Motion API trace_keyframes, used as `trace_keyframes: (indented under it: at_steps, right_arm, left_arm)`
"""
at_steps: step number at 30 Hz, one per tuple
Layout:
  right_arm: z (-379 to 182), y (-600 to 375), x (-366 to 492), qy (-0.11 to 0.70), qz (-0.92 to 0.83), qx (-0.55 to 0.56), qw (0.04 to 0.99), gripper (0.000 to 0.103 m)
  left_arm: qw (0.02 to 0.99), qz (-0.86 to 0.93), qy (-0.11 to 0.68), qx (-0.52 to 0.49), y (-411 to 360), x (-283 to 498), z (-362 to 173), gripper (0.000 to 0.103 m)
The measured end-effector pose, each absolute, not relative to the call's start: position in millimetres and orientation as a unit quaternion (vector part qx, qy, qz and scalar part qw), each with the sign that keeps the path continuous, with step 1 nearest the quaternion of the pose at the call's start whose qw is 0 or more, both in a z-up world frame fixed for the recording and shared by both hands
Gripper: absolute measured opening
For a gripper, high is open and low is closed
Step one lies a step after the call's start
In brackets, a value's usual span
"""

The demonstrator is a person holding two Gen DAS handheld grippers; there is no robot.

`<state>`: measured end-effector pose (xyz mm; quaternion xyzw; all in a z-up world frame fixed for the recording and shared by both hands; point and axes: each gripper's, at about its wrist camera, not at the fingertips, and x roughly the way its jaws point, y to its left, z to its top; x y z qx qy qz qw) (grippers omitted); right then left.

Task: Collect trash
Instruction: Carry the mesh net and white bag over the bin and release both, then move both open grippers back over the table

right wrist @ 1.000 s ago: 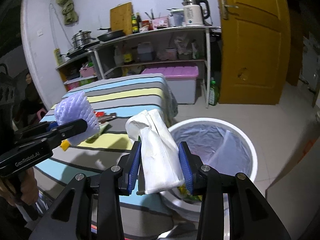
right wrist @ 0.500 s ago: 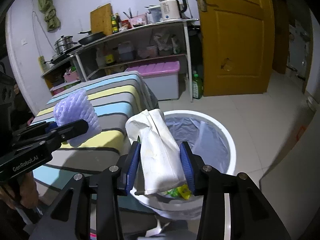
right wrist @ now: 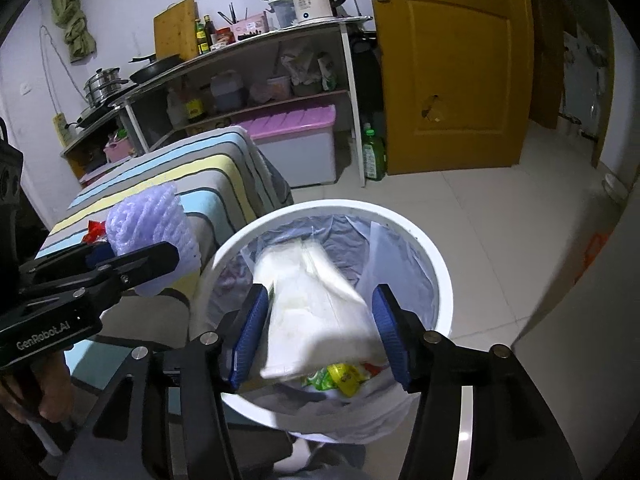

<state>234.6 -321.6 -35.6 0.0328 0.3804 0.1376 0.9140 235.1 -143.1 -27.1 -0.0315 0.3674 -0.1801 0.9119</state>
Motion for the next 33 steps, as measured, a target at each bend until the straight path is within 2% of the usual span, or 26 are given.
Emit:
trace_keyframes:
  at_steps: [12,33]
  right_arm:
    - [-33,-320,231,0.375,0.129,0.025,0.918,0.055]
    - [21,-261,182,0.313,0.182,-0.014,0.932,0.055]
  left_arm:
    - [0.914,-0.183,0.359,-0.048,-134,233,-24,0.047]
    - [0.941,-0.132,0.303,-0.075,-65,167,19,0.047]
